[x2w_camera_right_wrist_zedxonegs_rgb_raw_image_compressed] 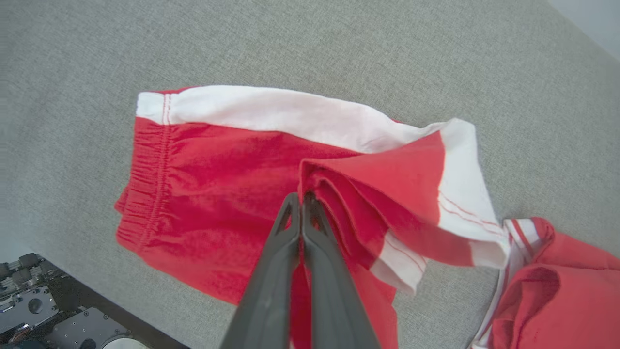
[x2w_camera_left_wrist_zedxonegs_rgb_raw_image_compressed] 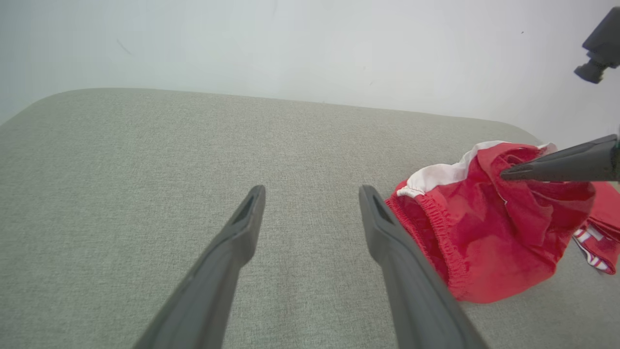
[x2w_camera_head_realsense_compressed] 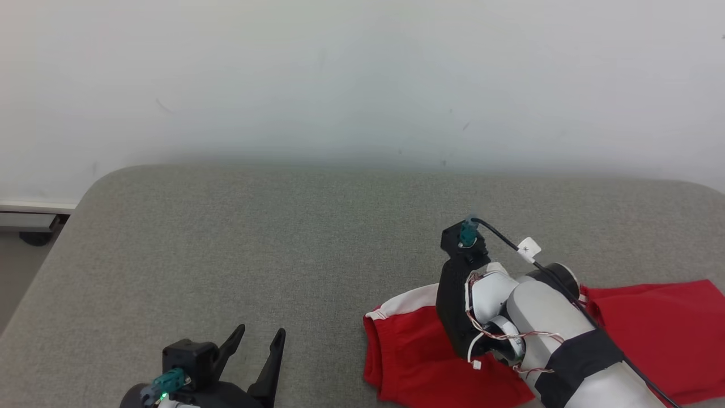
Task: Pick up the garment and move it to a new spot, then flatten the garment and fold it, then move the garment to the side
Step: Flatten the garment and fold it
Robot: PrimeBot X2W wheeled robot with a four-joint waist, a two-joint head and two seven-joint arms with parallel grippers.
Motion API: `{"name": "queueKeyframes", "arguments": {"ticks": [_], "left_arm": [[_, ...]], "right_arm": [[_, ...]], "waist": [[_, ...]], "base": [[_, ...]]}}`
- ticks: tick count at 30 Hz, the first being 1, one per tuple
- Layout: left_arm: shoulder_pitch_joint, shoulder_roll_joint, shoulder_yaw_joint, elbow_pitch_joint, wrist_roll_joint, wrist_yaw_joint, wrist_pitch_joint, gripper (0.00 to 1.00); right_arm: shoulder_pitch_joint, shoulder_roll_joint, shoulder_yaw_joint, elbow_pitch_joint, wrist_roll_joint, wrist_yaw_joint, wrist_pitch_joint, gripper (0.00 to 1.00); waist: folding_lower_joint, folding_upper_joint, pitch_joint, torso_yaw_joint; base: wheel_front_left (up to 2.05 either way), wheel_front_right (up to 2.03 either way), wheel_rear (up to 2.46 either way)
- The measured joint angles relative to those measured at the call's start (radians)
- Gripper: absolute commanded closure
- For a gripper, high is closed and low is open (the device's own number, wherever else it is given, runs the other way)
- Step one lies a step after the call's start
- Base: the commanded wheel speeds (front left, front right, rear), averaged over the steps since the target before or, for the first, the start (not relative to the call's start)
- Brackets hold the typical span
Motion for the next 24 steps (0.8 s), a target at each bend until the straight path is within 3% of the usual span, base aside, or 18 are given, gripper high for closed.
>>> {"name": "queueKeyframes", "arguments": {"ticks": [3, 12, 23, 24], "left_arm": [[-0.013, -0.004, -0.010, 0.005, 0.004, -0.009, 0.002, 0.00], [-0.053, -0.027, -0.037, 0.020, 0.007, -0.027, 0.009, 0.00], [-0.072, -0.032, -0.036, 0.031, 0.008, -0.035, 0.009, 0.00], [-0.072, -0.032, -0.035, 0.032, 0.008, -0.035, 0.009, 0.00]], "right_arm": [[0.000, -0.001, 0.025, -0.005, 0.021, -0.003, 0.000, 1.00], [-0.017, 0.000, 0.180, -0.048, 0.160, -0.080, -0.001, 1.00], [-0.042, -0.001, 0.258, -0.033, 0.241, -0.106, -0.006, 1.00], [-0.043, -0.001, 0.261, -0.033, 0.248, -0.107, -0.012, 0.42]], "waist": [[0.0000, 0.0000, 0.000, 0.008], [0.0000, 0.0000, 0.007, 0.048], [0.0000, 0.0000, 0.018, 0.074], [0.0000, 0.0000, 0.018, 0.075]], "base": [[0.00, 0.00, 0.00], [0.00, 0.00, 0.00], [0.00, 0.00, 0.00], [0.00, 0.00, 0.00]]}}
